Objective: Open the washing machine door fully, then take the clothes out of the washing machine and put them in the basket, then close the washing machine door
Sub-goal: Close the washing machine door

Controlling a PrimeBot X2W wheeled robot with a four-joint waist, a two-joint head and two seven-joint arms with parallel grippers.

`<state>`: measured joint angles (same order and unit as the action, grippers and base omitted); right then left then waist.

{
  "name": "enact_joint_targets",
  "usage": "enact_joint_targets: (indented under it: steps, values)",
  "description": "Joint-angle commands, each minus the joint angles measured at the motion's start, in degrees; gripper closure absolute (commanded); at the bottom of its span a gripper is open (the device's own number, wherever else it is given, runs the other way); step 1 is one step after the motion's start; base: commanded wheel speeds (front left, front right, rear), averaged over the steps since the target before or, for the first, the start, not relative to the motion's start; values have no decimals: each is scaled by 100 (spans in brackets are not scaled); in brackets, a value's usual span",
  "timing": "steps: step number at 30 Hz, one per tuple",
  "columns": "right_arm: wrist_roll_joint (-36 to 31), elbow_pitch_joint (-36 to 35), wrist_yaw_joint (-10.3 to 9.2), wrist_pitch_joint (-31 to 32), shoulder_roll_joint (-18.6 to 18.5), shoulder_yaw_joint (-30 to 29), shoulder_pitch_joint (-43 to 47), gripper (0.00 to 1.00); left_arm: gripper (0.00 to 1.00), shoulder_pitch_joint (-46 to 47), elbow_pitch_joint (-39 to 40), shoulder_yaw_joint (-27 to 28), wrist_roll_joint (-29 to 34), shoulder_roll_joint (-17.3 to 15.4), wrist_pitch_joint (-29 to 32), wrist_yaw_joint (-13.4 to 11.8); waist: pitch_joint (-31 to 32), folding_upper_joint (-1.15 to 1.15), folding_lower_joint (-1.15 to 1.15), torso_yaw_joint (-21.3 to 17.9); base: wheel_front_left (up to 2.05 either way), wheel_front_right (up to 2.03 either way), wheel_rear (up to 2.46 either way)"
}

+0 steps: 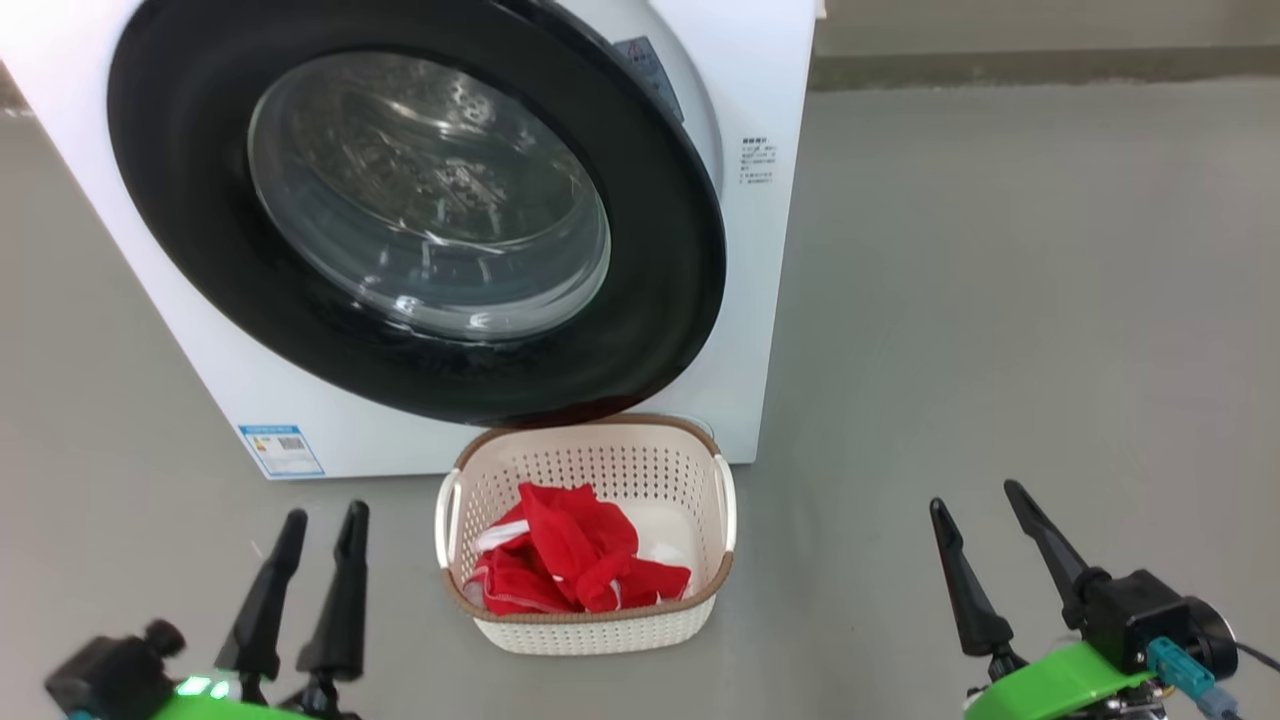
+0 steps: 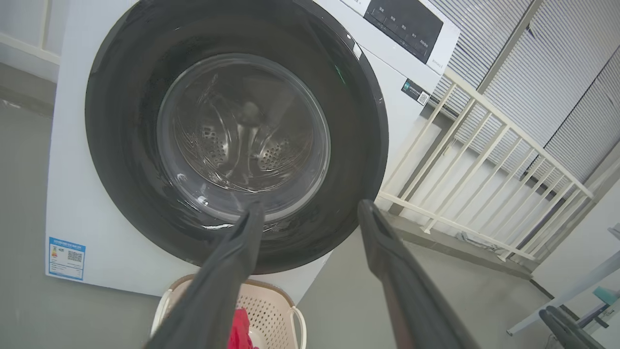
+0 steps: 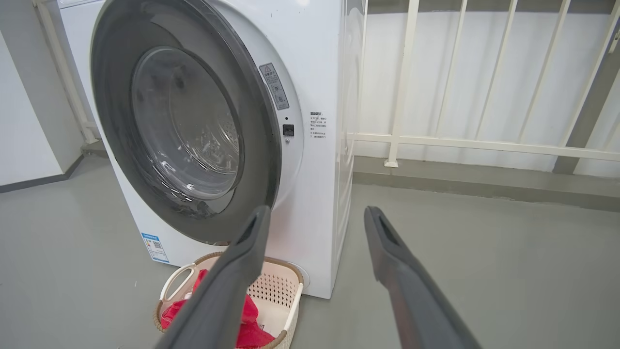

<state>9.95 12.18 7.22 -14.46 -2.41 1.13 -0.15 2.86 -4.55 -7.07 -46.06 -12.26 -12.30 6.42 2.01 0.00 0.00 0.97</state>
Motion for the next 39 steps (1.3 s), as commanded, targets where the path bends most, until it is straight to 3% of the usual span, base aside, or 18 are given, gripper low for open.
enact_joint_targets:
  steps: [1, 11, 16, 27, 39]
  values:
    - [-68, -162, 26, -54, -46, 114, -34, 0, 0, 89, 186, 143, 242, -128, -101, -77, 80, 0, 0, 10, 0, 0, 0]
    - [-218, -358, 26, -54, -46, 44, 227, 0, 0, -273, 111, 113, 1885, 17, -266, -589, 325, 0, 0, -52, 0, 0, 0]
    - [-217, -438, 26, -54, -46, 49, 359, 0, 0, -487, 229, 323, 2508, 212, -268, -674, 384, 0, 0, -124, 0, 0, 0]
    - [-297, -949, 26, -54, -46, -25, 604, 0, 0, -973, 283, 681, 3109, 590, -269, -495, 382, 0, 0, -233, 0, 0, 0]
    - [-251, -1041, 26, -54, -46, -85, 670, 0, 0, -899, 253, 868, 3378, 758, -270, -267, 343, 0, 0, -180, 0, 0, 0]
